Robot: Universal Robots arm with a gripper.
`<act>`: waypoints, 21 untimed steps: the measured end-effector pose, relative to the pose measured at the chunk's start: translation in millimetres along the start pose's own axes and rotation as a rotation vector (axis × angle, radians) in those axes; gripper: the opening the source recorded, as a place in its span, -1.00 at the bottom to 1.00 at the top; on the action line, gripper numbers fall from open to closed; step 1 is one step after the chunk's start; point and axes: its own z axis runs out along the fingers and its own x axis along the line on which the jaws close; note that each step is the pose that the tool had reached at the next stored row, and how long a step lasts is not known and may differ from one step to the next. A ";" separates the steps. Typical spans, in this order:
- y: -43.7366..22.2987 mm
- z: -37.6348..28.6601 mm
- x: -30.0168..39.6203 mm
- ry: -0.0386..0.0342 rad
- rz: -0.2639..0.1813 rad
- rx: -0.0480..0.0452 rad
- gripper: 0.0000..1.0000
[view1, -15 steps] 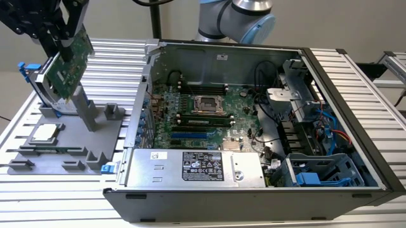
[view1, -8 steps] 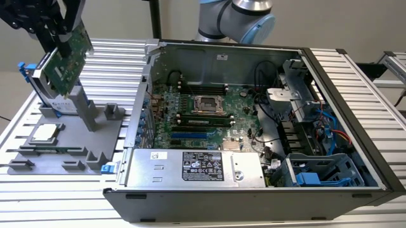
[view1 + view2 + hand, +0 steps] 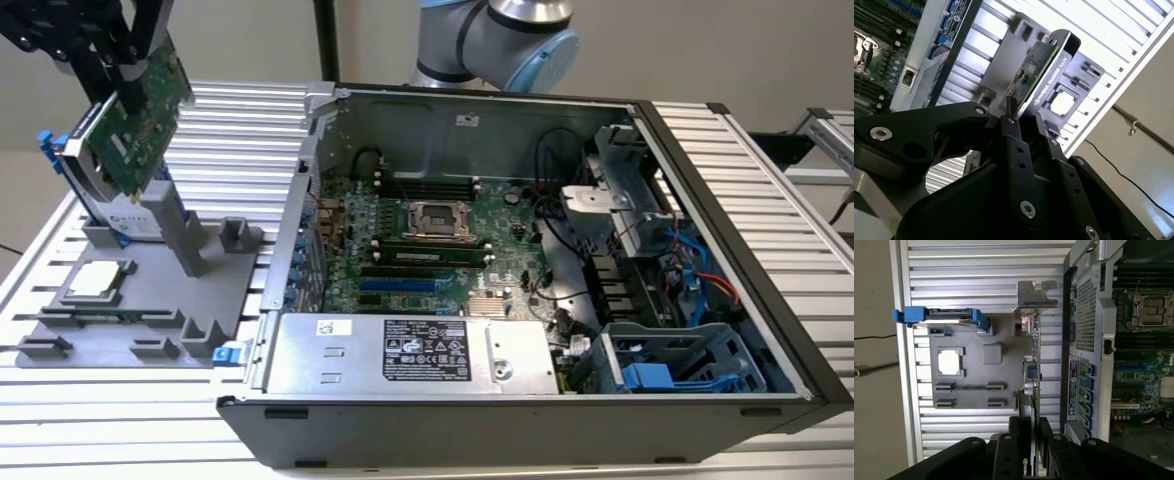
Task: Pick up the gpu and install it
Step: 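Pick up the gpu and move the gpu toward the slot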
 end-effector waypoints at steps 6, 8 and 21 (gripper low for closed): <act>0.1 -0.2 -0.5 0.0003 0.000 0.0003 -1.00; 0.1 -0.1 -2.0 0.0001 0.000 0.0002 -1.00; 0.3 0.0 -8.4 0.0001 0.000 0.0001 -1.00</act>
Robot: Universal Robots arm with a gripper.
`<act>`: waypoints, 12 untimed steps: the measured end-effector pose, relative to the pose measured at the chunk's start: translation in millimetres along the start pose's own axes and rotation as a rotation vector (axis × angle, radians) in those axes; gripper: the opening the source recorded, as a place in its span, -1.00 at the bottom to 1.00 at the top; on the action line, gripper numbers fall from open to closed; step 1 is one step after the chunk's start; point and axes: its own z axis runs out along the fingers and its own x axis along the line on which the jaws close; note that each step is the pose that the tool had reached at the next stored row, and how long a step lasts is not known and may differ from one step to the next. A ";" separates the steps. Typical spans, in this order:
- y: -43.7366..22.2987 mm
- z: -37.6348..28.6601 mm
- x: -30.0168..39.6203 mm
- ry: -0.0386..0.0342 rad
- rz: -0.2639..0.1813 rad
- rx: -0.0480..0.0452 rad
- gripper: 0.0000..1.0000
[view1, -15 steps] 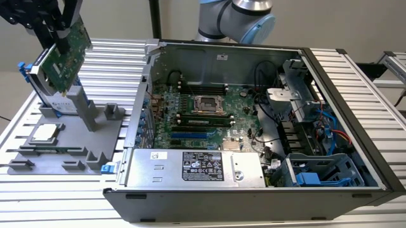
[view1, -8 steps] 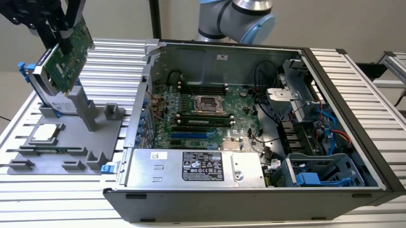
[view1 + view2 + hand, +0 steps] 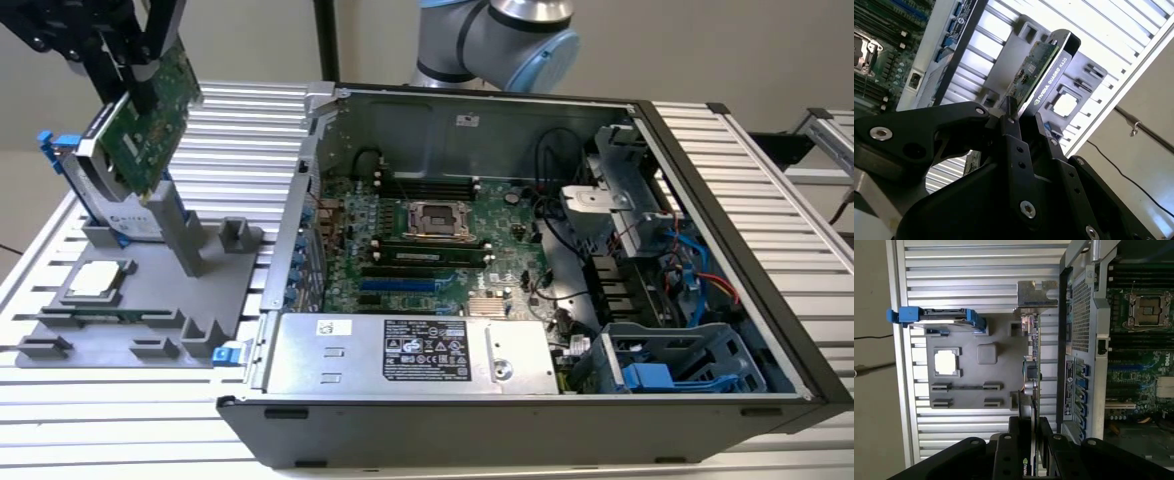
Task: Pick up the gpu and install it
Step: 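Pick up the gpu and move the gpu toward the slot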
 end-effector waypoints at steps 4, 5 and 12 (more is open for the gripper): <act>0.0 0.0 -1.6 0.0000 0.000 0.0000 -1.00; 0.0 0.0 -1.9 0.0000 0.000 0.0000 -1.00; 0.2 0.0 -6.2 0.0001 0.000 0.0000 -1.00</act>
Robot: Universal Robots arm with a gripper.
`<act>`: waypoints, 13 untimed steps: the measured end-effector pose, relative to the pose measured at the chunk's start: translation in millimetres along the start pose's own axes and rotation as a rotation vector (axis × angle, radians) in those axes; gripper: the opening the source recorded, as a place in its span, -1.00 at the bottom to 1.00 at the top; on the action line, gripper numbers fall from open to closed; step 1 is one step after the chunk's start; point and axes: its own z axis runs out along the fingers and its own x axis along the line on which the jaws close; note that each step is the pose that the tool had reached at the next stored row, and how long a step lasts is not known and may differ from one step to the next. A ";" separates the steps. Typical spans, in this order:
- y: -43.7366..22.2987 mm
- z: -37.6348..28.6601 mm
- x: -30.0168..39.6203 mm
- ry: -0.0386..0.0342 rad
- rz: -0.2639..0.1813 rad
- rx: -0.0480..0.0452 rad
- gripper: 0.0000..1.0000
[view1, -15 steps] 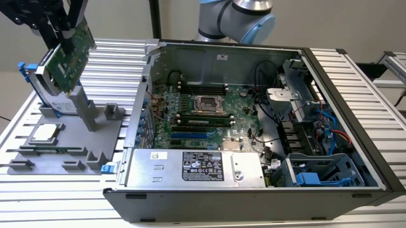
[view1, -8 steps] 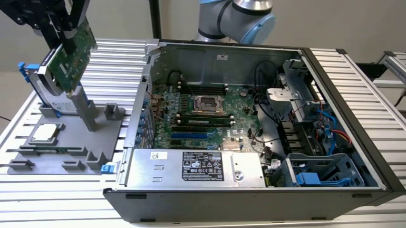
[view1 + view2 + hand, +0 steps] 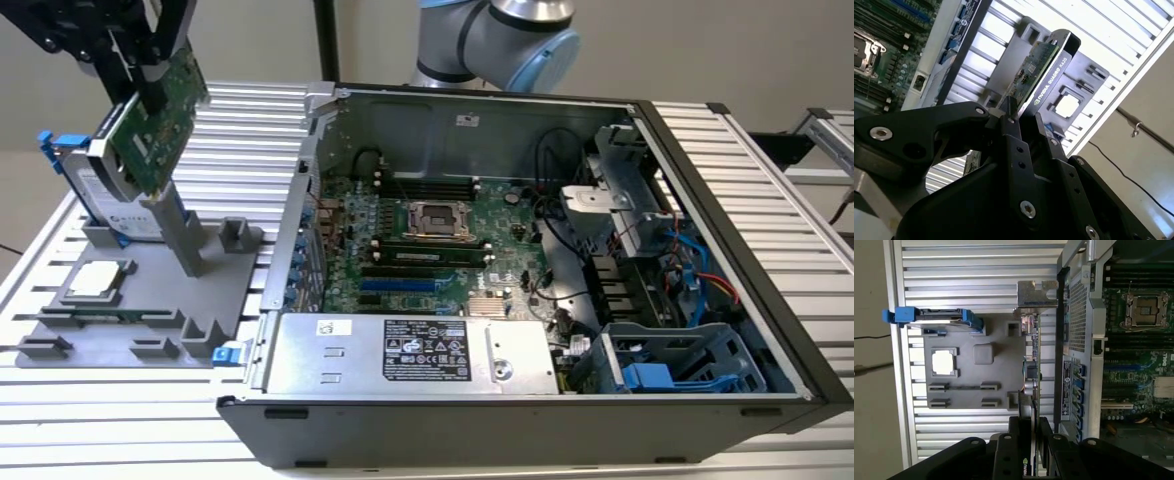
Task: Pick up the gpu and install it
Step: 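Pick up the gpu and move the gpu toward the slot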
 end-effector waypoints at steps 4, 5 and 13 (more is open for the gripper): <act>0.1 0.0 -4.8 0.0001 0.000 0.0000 -1.00; 0.2 0.1 -6.4 0.0001 0.000 0.0000 -1.00; 0.6 0.2 -19.6 0.0005 0.000 0.0000 -1.00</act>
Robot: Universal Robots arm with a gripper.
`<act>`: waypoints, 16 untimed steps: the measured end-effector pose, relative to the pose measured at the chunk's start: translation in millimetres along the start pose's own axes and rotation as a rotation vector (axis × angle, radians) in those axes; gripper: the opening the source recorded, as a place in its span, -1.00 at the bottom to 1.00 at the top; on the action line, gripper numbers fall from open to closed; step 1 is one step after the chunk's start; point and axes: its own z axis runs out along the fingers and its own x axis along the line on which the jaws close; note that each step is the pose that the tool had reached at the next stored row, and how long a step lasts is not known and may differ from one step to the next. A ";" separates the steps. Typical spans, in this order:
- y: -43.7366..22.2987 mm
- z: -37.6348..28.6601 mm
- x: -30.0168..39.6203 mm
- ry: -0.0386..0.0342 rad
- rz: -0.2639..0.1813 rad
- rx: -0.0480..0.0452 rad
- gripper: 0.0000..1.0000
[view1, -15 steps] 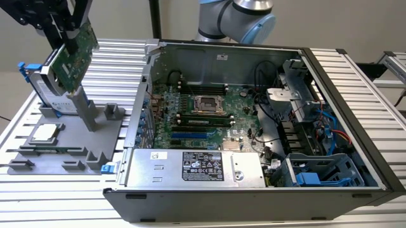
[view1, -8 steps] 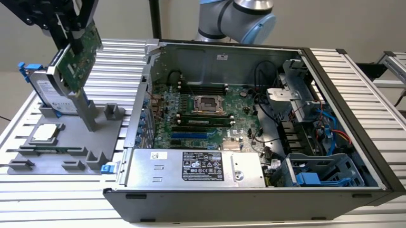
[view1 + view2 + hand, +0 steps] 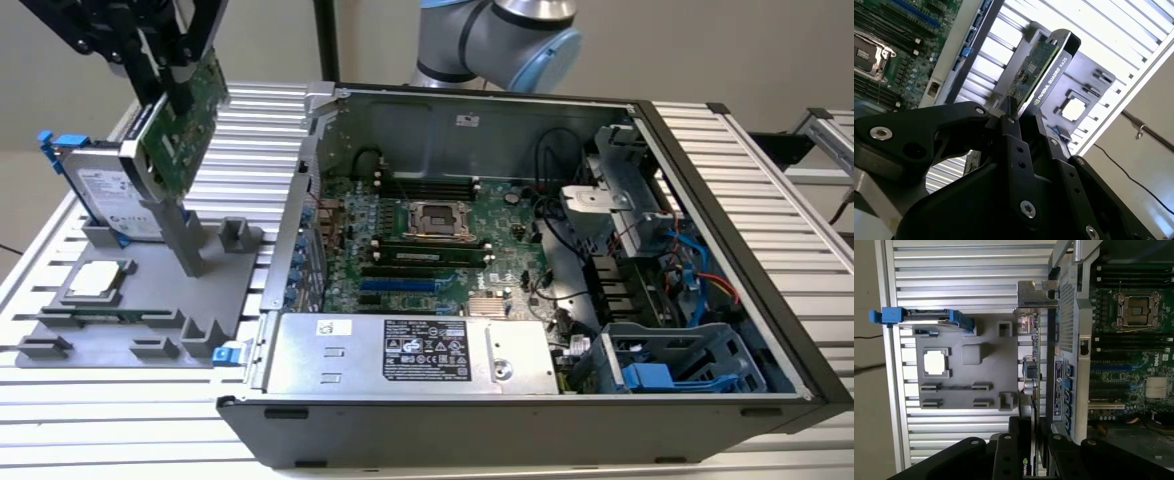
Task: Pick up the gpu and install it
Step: 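Pick up the gpu and move the gpu toward the slot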
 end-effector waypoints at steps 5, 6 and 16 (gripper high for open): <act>0.2 0.1 -8.4 0.0002 0.000 0.0000 -1.00; 0.3 0.1 -10.0 0.0001 0.000 0.0000 -1.00; 0.8 0.2 -25.5 0.0004 0.000 0.0000 -1.00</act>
